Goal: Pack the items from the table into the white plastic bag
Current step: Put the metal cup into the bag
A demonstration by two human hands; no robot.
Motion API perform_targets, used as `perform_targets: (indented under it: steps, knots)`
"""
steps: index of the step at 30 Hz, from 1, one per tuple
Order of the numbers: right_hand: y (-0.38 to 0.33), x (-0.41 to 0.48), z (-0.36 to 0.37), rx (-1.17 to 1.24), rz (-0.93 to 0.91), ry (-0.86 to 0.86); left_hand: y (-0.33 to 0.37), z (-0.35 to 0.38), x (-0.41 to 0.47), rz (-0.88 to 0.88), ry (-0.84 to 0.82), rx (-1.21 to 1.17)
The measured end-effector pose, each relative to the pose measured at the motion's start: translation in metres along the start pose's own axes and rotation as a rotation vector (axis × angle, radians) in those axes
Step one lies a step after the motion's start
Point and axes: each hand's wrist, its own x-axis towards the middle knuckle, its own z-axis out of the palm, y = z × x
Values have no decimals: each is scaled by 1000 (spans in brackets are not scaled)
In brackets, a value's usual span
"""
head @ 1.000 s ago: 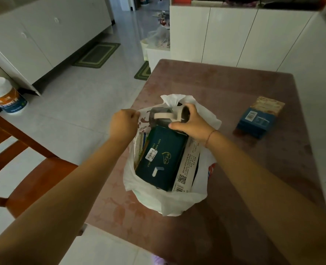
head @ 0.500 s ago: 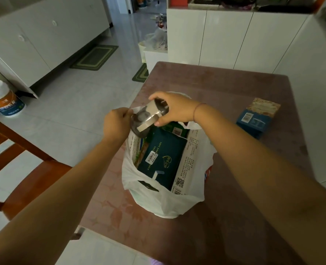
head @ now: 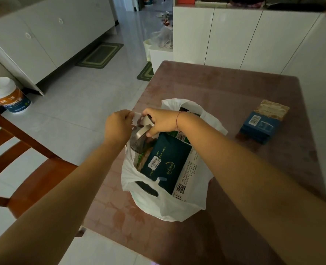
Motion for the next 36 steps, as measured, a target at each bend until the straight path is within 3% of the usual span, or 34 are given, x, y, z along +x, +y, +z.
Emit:
perform_targets:
  steps: [4,6,12,15,22,30,32,36]
  knots:
    - [14,-16,19,391,-14,305,-4,-1,5,-24,19,35]
    - [17,-19,22,343,-36,324,-1,0,4,-15,19,40]
    - [7,0,9,45,3,-253,9,3,-6,15,-6,12]
    - [6,11,16,34,81,-314,15,6,-12,41,5,18]
    - [13,9,25,24,-13,24,13,0,-15,55,-7,24]
    - [12,-45,14,138,-182,252,18,2,-18,4,-80,28]
    - [21,-65,9,197,-231,428,17,4,-20,22,-86,67]
    - [83,-111,-14,365,-128,1036,11,9,-24,-29,-111,106]
